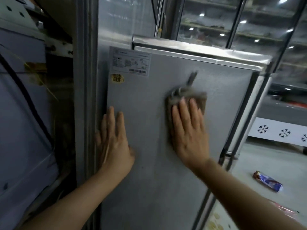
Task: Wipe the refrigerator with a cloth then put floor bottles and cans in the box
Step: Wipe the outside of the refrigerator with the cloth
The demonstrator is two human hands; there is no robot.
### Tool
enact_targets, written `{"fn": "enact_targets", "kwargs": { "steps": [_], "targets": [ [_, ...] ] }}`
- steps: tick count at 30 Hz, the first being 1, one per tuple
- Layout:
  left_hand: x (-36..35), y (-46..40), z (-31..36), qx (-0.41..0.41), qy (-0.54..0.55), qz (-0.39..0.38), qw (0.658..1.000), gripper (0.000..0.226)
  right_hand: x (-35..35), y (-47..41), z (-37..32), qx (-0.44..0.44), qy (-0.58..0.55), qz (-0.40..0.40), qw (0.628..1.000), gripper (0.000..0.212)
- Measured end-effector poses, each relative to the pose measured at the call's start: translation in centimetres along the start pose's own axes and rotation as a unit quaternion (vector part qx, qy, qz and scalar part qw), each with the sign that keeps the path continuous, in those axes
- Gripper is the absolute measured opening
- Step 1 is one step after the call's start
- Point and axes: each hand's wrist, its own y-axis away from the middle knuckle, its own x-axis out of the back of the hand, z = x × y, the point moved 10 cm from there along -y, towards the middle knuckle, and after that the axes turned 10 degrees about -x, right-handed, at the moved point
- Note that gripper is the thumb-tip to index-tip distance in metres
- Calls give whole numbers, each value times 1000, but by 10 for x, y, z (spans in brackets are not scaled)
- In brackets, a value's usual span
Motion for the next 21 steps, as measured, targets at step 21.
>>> {"fn": "enact_targets", "kwargs": {
  "steps": [21],
  "targets": [
    [-31, 11, 65, -132, -73, -49, 987, 102, -2, 97, 55, -83, 62, -47, 994, 75]
  ]
}}
